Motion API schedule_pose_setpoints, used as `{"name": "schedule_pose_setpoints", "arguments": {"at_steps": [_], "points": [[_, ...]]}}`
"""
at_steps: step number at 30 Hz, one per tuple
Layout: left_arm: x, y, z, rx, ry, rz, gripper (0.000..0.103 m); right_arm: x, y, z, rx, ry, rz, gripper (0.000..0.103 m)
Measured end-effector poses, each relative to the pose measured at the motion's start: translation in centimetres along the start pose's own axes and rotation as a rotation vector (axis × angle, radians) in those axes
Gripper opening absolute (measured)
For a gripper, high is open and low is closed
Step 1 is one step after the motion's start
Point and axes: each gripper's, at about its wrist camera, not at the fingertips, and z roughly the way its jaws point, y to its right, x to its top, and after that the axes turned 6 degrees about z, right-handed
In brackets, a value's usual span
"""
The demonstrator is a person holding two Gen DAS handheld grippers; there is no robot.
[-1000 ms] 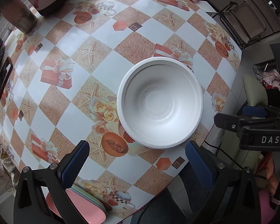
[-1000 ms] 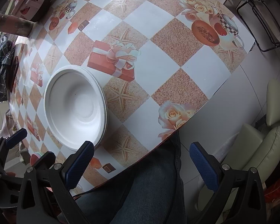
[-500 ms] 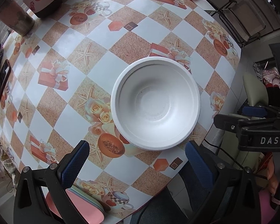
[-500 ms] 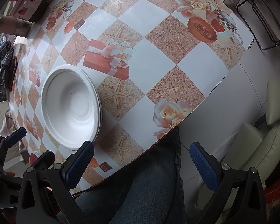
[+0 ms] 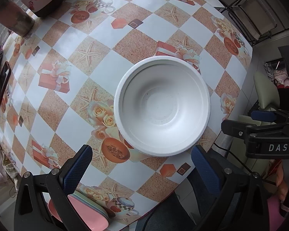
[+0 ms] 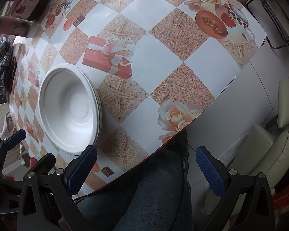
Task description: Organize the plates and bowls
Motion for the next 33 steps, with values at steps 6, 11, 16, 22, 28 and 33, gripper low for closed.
{"name": "schedule_pose_setpoints", "arguments": {"at_steps": [6,11,16,22,28,33], "points": [[1.0,-1.3,0.9,0.022,0.000,-0.057,0.102,1.3,-1.6,0.6,-0.063,0.012,-0.080,0.103],[2.1,-2.4,2.6,0.042,-0.006,-0.114,0.102,3.5,-3.8,1.6,-0.137,0.020,-0.150,0.103],[2.5,-4.1,4.1,0.054,-0.014,-0.201,0.102,5.6,-5.4,1.9,-0.162,0.037,-0.237,0.103],[1.9,-5.0,5.5,0.072,-0.017,-0.269,0.102,6.6,-7.2,3.3,-0.186,0.042,-0.353,0.103],[1.5,-5.7,7.2,0.030,-0.019,-0.301,0.103,7.5,-8.0,4.5,-0.174,0.012,-0.394,0.103],[1.1,-6.4,8.6,0.024,-0.047,-0.304,0.103,8.1,-8.1,4.4,-0.162,0.024,-0.425,0.103]]}}
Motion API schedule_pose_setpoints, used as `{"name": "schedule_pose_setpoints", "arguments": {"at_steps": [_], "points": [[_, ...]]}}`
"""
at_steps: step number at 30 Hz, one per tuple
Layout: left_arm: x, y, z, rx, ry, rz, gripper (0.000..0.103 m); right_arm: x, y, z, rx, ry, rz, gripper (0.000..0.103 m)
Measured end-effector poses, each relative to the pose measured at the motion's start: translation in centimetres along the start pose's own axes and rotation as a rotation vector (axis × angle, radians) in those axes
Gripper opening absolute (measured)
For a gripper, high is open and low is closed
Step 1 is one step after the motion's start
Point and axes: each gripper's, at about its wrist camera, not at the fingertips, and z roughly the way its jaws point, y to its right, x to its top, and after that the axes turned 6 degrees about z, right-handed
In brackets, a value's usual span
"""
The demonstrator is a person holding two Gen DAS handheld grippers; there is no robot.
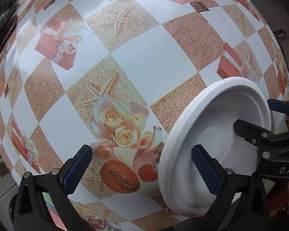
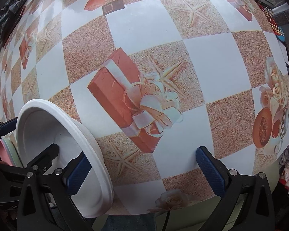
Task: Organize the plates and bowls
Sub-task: 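Close both grippers on the bowl stack rim and lift it, then carry the white bowl stack with both grippers over the pink plate stack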
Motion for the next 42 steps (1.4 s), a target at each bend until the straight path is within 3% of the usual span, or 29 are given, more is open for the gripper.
{"name": "schedule_pose_setpoints", "arguments": {"at_steps": [8,10,12,14,16,20,21,23,24,33,42], "points": [[-0.8,-0.7,1.8,-0.047,-0.064,-0.036,0.103,-0.5,0.0,-1.3,0.042,0.021,0.027,0.103],[0.1,-1.2,2.4,-0.041,-0.114,-0.054,0.103,-0.4,1.0,-1.5,0.063,0.025,0.037,0.090],[0.1,-1.5,2.2,-0.030,-0.096,-0.097,0.101,-0.9,0.9,-1.9,0.053,0.030,0.013,0.075],[-0.4,-1.4,1.6,-0.009,-0.058,-0.084,0.097,-1.7,0.5,-2.0,0.048,0.032,-0.022,0.069],[-0.7,-0.9,1.3,0.013,-0.034,-0.047,0.088,-2.0,0.2,-2.0,0.052,0.031,-0.039,0.065],[-0.6,0.1,1.2,-0.017,-0.020,-0.005,0.070,-2.0,-0.4,-2.4,0.110,0.016,-0.042,0.036],[-0.5,0.3,1.3,-0.032,-0.022,0.001,0.064,-2.2,-1.1,-2.3,0.119,0.009,-0.046,0.033],[-0.3,0.8,1.6,-0.047,-0.031,0.016,0.057,-2.1,-1.7,-2.3,0.110,0.006,-0.057,0.033],[-0.3,0.9,1.6,-0.043,-0.030,0.023,0.056,-2.1,-2.0,-2.3,0.107,0.005,-0.061,0.028],[-2.1,-0.3,2.6,-0.029,-0.010,0.019,0.055,-3.2,-6.3,-3.0,0.056,-0.004,-0.092,0.026],[-8.8,-6.4,4.0,0.008,0.000,-0.084,0.055,-5.4,-15.5,-1.9,0.055,-0.059,-0.231,0.026]]}}
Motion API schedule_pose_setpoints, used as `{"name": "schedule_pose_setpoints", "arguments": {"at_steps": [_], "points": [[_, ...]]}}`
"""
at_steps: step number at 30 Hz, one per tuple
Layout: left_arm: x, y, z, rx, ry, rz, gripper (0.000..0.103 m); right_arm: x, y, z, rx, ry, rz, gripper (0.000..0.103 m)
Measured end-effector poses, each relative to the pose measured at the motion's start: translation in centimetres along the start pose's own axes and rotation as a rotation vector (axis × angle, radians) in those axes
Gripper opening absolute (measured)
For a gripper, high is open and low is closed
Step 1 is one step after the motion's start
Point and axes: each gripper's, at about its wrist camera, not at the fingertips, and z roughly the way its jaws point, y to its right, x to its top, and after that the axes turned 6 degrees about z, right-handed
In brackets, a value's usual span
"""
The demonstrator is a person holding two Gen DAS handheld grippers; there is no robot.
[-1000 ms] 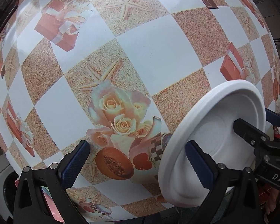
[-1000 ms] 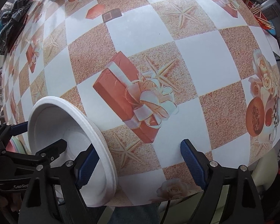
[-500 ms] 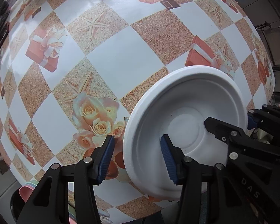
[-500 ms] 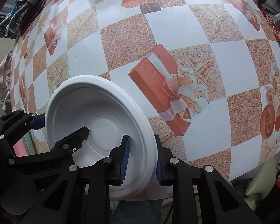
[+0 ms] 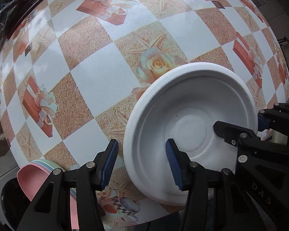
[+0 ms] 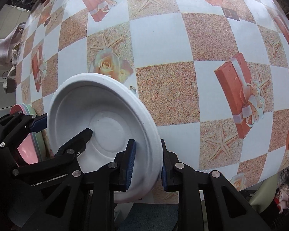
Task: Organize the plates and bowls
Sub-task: 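Carry the white bowl stack with both grippers over the pink plate stack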
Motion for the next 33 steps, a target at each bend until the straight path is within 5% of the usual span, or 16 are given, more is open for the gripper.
{"name": "schedule_pose_setpoints", "arguments": {"at_steps": [8,19,24,33], "points": [[-5.1,-5.4,1.3,0.008,-0.001,-0.101,0.051,-0.8,-8.3,1.3,-0.007,-0.026,-0.133,0.026],[-5.1,-5.4,1.6,0.002,0.017,-0.095,0.050,-0.6,-12.1,2.0,-0.005,-0.032,-0.093,0.026],[-3.3,-4.0,0.7,-0.008,0.011,-0.062,0.041,-0.8,-9.1,2.3,0.000,-0.048,-0.076,0.026],[-3.5,-2.1,0.2,-0.018,0.016,-0.032,0.041,-2.3,-8.4,1.5,0.014,-0.070,-0.039,0.026]]}}
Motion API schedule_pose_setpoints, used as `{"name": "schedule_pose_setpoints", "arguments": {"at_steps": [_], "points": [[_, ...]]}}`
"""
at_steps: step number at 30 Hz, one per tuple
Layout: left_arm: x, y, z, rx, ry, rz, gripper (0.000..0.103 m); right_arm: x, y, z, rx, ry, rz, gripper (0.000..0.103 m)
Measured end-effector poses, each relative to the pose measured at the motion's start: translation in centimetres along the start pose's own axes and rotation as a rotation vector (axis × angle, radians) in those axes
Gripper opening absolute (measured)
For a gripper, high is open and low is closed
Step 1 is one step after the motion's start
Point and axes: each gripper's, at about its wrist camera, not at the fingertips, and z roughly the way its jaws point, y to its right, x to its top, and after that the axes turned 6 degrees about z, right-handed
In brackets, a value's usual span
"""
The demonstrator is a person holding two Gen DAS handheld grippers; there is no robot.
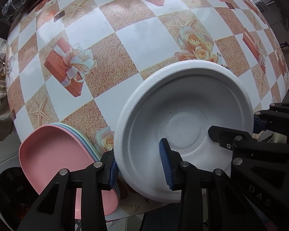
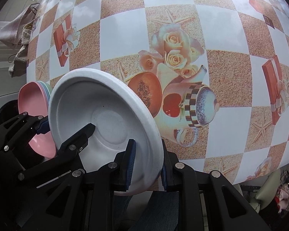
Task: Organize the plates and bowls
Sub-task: 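Carry the white bowl stack with both grippers over the pink plate stack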
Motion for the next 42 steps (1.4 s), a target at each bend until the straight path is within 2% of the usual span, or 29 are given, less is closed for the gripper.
{"name": "schedule_pose_setpoints", "arguments": {"at_steps": [11,17,20,28,42], "points": [[-0.1,-1.1,-4.4,0.010,0.079,-0.015,0.041,-0.4,-0.8,-3.0,-0.022,0.055,-0.036,0.026],[-1.3,-2.0,-6.9,0.018,0.115,-0.068,0.041,-0.8,-3.2,-3.8,-0.043,0.082,-0.096,0.026],[-2.3,-3.8,-8.7,0.023,0.128,-0.097,0.042,-0.9,-4.7,-4.3,-0.055,0.094,-0.136,0.026],[-5.2,-7.9,-9.7,0.018,0.154,-0.208,0.042,-0.5,-9.4,-5.8,-0.083,0.103,-0.254,0.026],[-10.2,-12.7,-9.1,0.037,0.143,-0.363,0.042,-1.3,-16.4,-3.0,-0.095,0.055,-0.418,0.026]]}}
